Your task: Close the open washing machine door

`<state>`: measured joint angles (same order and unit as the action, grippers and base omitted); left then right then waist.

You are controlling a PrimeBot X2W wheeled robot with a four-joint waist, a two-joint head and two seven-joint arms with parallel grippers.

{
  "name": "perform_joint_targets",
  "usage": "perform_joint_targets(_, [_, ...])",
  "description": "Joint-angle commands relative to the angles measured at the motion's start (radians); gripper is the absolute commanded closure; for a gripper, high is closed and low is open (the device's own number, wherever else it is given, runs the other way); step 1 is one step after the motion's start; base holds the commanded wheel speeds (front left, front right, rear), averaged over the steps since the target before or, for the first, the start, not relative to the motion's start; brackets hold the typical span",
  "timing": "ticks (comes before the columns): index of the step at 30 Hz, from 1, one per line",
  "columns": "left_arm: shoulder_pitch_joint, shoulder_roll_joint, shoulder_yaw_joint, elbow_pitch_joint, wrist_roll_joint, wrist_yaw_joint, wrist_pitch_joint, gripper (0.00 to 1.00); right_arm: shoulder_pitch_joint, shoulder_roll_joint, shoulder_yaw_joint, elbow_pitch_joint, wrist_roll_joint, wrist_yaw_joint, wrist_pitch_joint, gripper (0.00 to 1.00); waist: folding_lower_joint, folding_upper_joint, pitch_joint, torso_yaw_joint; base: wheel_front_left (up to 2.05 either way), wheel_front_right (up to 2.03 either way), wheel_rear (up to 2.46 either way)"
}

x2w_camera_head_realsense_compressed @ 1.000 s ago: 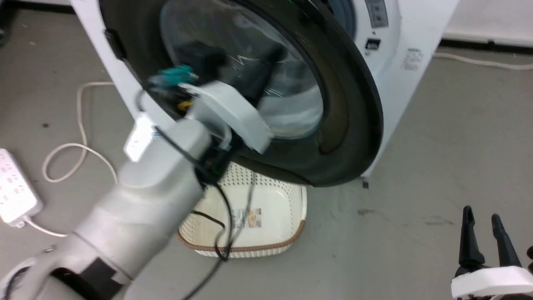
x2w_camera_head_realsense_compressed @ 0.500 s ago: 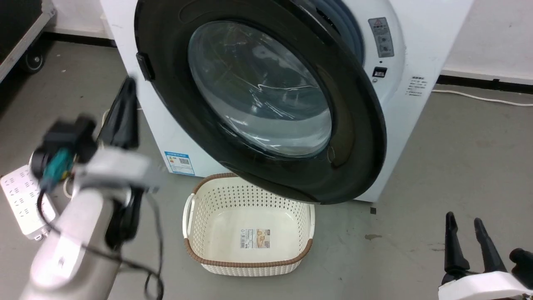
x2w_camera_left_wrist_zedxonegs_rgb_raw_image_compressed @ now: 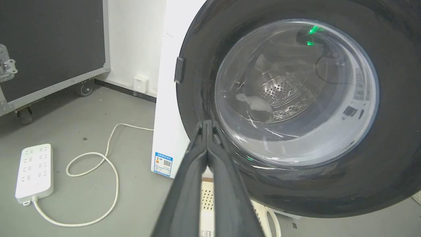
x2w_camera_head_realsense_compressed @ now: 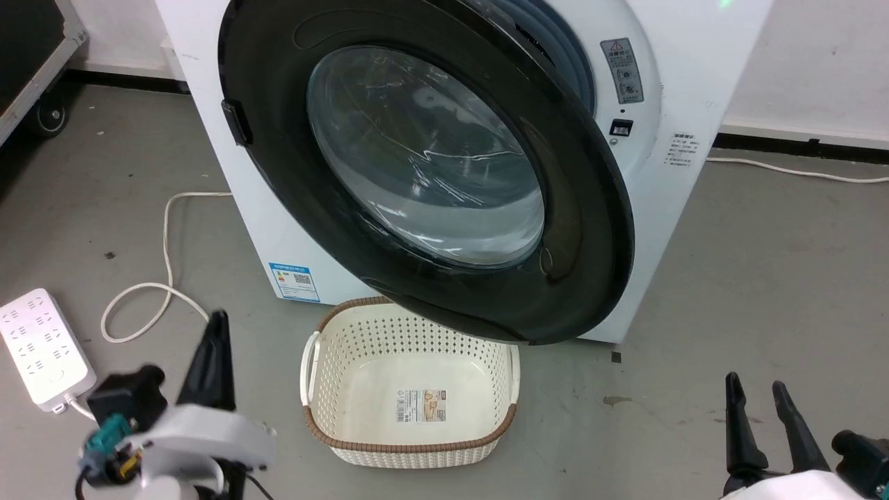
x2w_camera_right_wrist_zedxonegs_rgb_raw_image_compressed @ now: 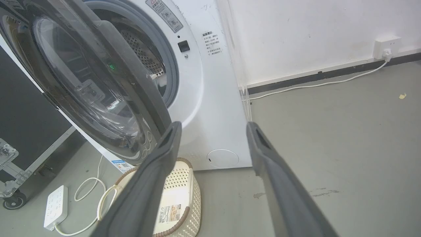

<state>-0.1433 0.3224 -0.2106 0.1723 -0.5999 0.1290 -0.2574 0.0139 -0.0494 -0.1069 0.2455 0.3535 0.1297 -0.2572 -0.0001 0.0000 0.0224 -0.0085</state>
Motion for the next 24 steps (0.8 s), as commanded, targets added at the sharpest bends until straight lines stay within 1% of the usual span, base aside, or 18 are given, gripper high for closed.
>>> perform_joint_targets(1, [0.024,-0.016,0.012,-0.008,0.003,-0.006,-0.004,1.0,0.013,-0.001,0.004,-0.006,0.008,0.001,-0.005,0.0,0.0001,0.0,0.001,0.001,0.0,0.0,0.0])
perform_joint_targets(4, [0.05,-0.043,0.032,-0.013,0.024,-0.021,-0.004,1.0,0.018,-0.001,0.01,-0.006,0.01,0.001,-0.005,0.0,0.0001,0.0,0.002,0.003,0.0,0.0,0.0])
perform_joint_targets(5, [0.054,-0.05,0.038,-0.013,0.031,-0.027,-0.004,0.72,0.02,-0.001,0.012,-0.006,0.01,0.001,-0.005,0.0,0.0001,0.0,0.002,0.004,0.0,0.0,0.0])
perform_joint_targets(6, [0.057,-0.056,0.042,-0.013,0.04,-0.031,-0.004,0.0,0.021,-0.001,0.014,-0.006,0.01,0.001,-0.005,0.0,0.0001,0.0,0.002,0.004,0.0,0.0,0.0])
perform_joint_targets(13, [0.065,-0.084,0.065,-0.021,0.108,-0.071,-0.004,0.0,0.025,-0.001,0.014,-0.009,-0.027,0.001,-0.005,0.0,0.0001,0.0,-0.003,0.005,0.0,0.0,0.0])
perform_joint_targets(14, [0.065,-0.084,0.065,-0.021,0.108,-0.071,-0.004,0.0,0.025,-0.001,0.014,-0.009,-0.027,0.001,-0.005,0.0,0.0001,0.0,-0.003,0.005,0.0,0.0,0.0])
perform_joint_targets(15, [0.07,-0.09,0.07,-0.022,0.129,-0.079,-0.004,0.0,0.025,-0.001,0.005,-0.007,-0.051,0.001,-0.005,0.67,0.0001,0.0,-0.003,0.006,0.0,0.0,0.0])
perform_joint_targets(16, [0.071,-0.093,0.072,-0.022,0.138,-0.082,-0.004,0.0,0.022,-0.001,0.0,-0.01,-0.072,0.001,-0.005,1.0,0.0001,0.0,-0.003,0.007,0.0,0.0,0.0])
perform_joint_targets(19, [0.071,-0.099,0.074,-0.019,0.153,-0.088,-0.004,0.0,0.014,-0.001,-0.011,-0.021,-0.099,0.001,-0.005,1.0,0.0001,0.0,0.001,0.01,0.0,0.0,0.0])
perform_joint_targets(20, [0.068,-0.104,0.076,-0.015,0.166,-0.094,-0.004,0.0,-0.004,-0.001,-0.014,-0.044,-0.122,0.001,-0.005,1.0,0.0001,0.0,0.004,0.014,0.0,0.0,0.0])
perform_joint_targets(22, [0.065,-0.106,0.077,-0.014,0.172,-0.097,-0.004,0.0,-0.015,-0.001,-0.003,-0.054,-0.129,0.001,-0.005,1.0,0.0001,0.0,0.007,0.017,0.0,0.0,0.0])
perform_joint_targets(23, [0.061,-0.111,0.076,-0.008,0.182,-0.102,-0.004,0.0,-0.042,-0.001,0.042,-0.066,-0.135,0.001,-0.003,1.0,0.0001,0.0,0.013,0.023,0.0,0.0,0.0])
perform_joint_targets(24, [0.061,-0.111,0.076,-0.008,0.182,-0.102,-0.004,0.0,-0.042,-0.001,0.042,-0.066,-0.135,0.001,-0.003,1.0,0.0001,0.0,0.013,0.023,0.0,0.0,0.0])
